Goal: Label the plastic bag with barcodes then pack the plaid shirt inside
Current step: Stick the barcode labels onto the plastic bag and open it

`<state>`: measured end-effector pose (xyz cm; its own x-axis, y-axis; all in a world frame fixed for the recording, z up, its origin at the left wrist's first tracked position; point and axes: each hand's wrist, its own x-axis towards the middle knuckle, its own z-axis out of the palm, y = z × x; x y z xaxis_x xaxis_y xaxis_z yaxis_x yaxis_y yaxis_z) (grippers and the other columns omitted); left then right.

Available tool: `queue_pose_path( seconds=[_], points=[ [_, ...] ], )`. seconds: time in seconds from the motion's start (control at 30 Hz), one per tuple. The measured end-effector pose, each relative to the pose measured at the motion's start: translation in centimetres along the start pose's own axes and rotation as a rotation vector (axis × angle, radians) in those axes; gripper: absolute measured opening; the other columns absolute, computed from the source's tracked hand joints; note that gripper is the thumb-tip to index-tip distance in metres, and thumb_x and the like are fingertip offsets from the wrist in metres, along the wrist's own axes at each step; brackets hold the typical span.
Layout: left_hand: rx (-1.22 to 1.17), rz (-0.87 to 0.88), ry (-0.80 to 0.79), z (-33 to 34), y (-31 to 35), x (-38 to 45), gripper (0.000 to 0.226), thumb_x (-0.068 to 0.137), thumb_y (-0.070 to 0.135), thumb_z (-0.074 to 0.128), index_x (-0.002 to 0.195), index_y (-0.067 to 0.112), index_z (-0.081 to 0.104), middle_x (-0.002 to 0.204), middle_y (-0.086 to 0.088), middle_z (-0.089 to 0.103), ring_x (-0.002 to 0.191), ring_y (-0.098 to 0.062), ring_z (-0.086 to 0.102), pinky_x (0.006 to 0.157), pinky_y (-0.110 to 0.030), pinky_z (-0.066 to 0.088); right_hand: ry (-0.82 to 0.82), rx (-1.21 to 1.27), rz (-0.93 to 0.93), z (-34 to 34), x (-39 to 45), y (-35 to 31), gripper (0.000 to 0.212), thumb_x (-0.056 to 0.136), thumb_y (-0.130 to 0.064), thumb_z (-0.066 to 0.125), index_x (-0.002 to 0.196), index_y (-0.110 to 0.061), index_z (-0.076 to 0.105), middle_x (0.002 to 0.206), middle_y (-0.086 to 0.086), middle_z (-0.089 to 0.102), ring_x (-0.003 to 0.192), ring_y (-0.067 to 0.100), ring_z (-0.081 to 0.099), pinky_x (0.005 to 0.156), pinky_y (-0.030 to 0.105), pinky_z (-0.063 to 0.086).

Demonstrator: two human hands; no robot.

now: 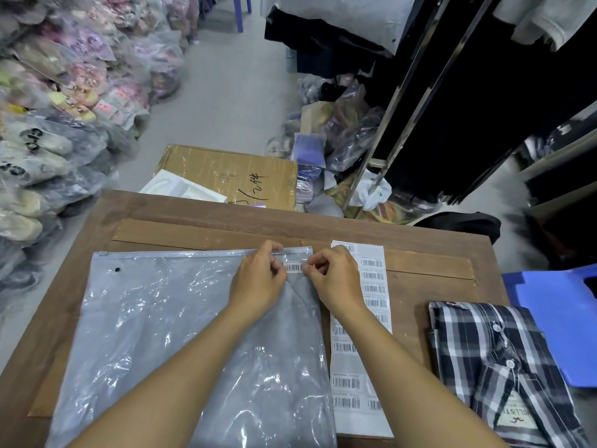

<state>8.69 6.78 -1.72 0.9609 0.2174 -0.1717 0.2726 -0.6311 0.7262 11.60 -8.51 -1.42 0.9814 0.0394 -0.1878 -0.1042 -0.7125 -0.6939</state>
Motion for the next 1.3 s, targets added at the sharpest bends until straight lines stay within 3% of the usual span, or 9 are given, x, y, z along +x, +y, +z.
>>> queue_pose_path(
  seconds=[0.13,0.37,0.47,0.6,0.8,0.93,1.03,1.2,1.3],
  points=[
    [-0.018,-0.016,0.045,0.4,-0.3,-0.2,0.029,0.087,0.023,0.065,0.115,0.022,0.055,0.086,0.007,0.057,0.08,-0.016,0.057,0.075,-0.036,0.05,0.031,0.043,0.033,0.4,-0.1,0.0,0.023,0.081,-0.026,0.079,0.088,-0.018,0.059,0.096,0.002,0.058,0.066,0.005,0.049,0.073,0.031,0.047],
    [0.02,-0.072,0.043,0.7,0.2,-0.2,0.036,0.086,0.03,0.069,0.117,0.024,0.051,0.095,0.008,0.052,0.092,-0.017,0.056,0.073,-0.033,0.045,0.018,0.059,0.053,1.1,-0.3,-0.4,0.038,0.075,-0.031,0.084,0.086,-0.024,0.049,0.09,-0.004,0.055,0.076,0.02,0.054,0.072,0.04,0.05],
    [-0.037,-0.1,0.029,0.1,-0.1,0.2,0.041,0.081,0.029,0.077,0.114,0.023,0.052,0.084,0.01,0.055,0.081,-0.014,0.056,0.069,-0.029,0.044,-0.008,0.095,0.113,0.4,0.4,-0.4,0.043,0.07,-0.024,0.088,0.079,-0.025,0.046,0.08,-0.006,0.056,0.07,0.019,0.054,0.07,0.039,0.05],
    [-0.19,-0.161,0.013,-0.6,-0.3,1.0,0.035,0.079,0.014,0.081,0.105,0.019,0.058,0.071,0.01,0.058,0.058,-0.004,0.051,0.055,-0.011,0.039,-0.055,0.113,0.104,-0.7,1.2,0.3,0.036,0.074,-0.017,0.087,0.081,-0.017,0.052,0.08,-0.003,0.057,0.062,0.013,0.051,0.064,0.028,0.046],
    [-0.227,-0.168,0.025,-0.4,-0.6,0.9,0.033,0.079,0.02,0.081,0.104,0.017,0.06,0.072,0.008,0.06,0.059,-0.007,0.053,0.06,-0.019,0.041,-0.077,0.164,0.153,-1.0,1.5,0.2,0.038,0.073,-0.019,0.088,0.081,-0.016,0.052,0.078,-0.005,0.057,0.067,0.013,0.051,0.064,0.028,0.042],
    [-0.125,-0.221,0.09,0.0,0.1,1.2,0.039,0.075,0.046,0.079,0.099,0.026,0.056,0.072,0.008,0.063,0.078,-0.014,0.063,0.07,-0.034,0.051,-0.05,0.089,0.191,-0.5,1.6,-0.6,0.042,0.072,-0.041,0.085,0.084,-0.02,0.051,0.084,-0.005,0.059,0.077,0.017,0.055,0.066,0.031,0.043],
    [-0.003,-0.226,0.122,0.5,0.6,1.1,0.041,0.077,0.052,0.075,0.101,0.028,0.054,0.076,0.01,0.061,0.084,-0.016,0.061,0.069,-0.034,0.047,-0.028,-0.052,0.206,0.3,1.3,-1.2,0.045,0.074,-0.052,0.079,0.088,-0.024,0.047,0.099,-0.001,0.059,0.083,0.019,0.054,0.067,0.034,0.041],
    [0.021,-0.196,0.112,0.6,0.3,1.3,0.04,0.079,0.05,0.075,0.104,0.025,0.054,0.077,0.011,0.059,0.085,-0.018,0.059,0.068,-0.033,0.044,-0.072,-0.043,0.253,-0.2,2.0,-1.5,0.047,0.073,-0.048,0.082,0.088,-0.026,0.044,0.096,-0.001,0.06,0.084,0.02,0.056,0.064,0.034,0.039],
    [-0.067,-0.215,0.075,0.1,-0.5,2.0,0.032,0.078,0.038,0.079,0.097,0.026,0.055,0.067,0.009,0.059,0.079,-0.019,0.061,0.07,-0.034,0.048,-0.077,0.067,0.297,-0.7,2.7,-0.9,0.042,0.075,-0.033,0.084,0.077,-0.027,0.042,0.079,-0.004,0.061,0.082,0.025,0.064,0.069,0.039,0.051]
  ],
)
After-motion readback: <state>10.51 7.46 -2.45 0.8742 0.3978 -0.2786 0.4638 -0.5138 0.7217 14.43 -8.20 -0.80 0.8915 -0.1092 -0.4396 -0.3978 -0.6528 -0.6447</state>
